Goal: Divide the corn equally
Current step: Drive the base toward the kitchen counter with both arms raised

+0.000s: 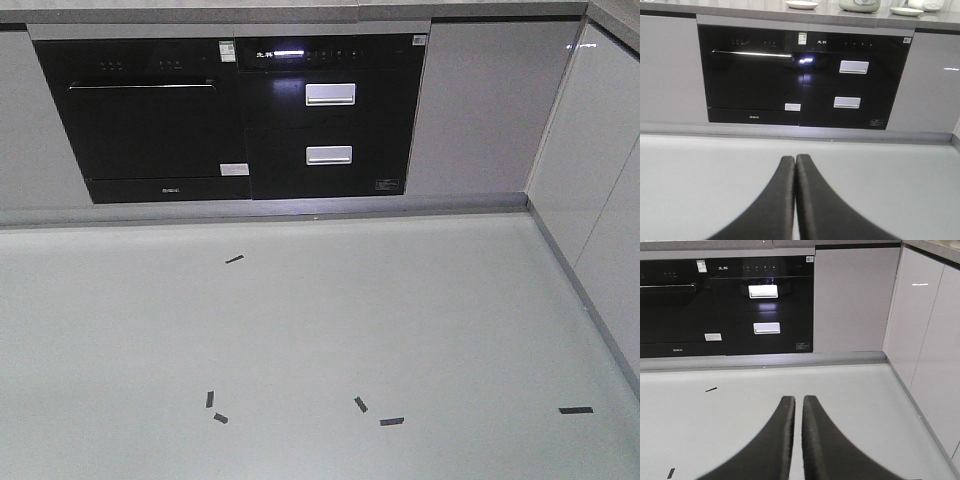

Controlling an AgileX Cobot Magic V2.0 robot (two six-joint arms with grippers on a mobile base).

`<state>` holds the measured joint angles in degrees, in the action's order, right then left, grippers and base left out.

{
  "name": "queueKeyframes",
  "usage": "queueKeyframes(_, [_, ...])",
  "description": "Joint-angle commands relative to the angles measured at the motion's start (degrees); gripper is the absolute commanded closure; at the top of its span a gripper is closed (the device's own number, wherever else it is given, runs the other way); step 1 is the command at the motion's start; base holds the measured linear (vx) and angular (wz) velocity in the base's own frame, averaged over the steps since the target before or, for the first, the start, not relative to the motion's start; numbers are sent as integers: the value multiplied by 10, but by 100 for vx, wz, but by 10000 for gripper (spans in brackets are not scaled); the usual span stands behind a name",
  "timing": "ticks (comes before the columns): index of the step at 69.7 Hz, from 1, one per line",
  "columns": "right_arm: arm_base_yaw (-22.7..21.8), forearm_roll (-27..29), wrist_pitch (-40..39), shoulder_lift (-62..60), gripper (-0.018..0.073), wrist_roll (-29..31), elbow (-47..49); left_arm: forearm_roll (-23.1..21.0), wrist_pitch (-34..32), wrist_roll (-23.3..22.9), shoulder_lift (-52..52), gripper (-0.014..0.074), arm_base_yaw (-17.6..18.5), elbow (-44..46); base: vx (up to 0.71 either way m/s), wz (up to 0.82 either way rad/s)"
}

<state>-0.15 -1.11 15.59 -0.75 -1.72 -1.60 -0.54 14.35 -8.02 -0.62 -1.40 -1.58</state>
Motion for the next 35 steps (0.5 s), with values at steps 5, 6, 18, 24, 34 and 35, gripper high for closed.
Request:
queueKeyframes(5, [-4,-5,-41,-5,571,0,-3,-3,-44,-2,-9,606,4,0,0,0])
queueKeyframes(6, [-4,-5,-41,-5,571,0,-3,-3,-44,-2,-9,606,4,0,0,0])
queueKeyframes(18, [-4,-5,-41,-5,571,0,-3,-3,-44,-2,-9,606,4,0,0,0])
queueKeyframes(24, [-4,-5,-41,-5,571,0,-3,-3,-44,-2,-9,606,4,0,0,0])
queueKeyframes(34, [-4,-5,-41,-5,571,0,-3,-3,-44,-2,-9,606,4,0,0,0])
queueKeyframes(35, [-4,-5,-41,-5,571,0,-3,-3,-44,-2,-9,606,4,0,0,0])
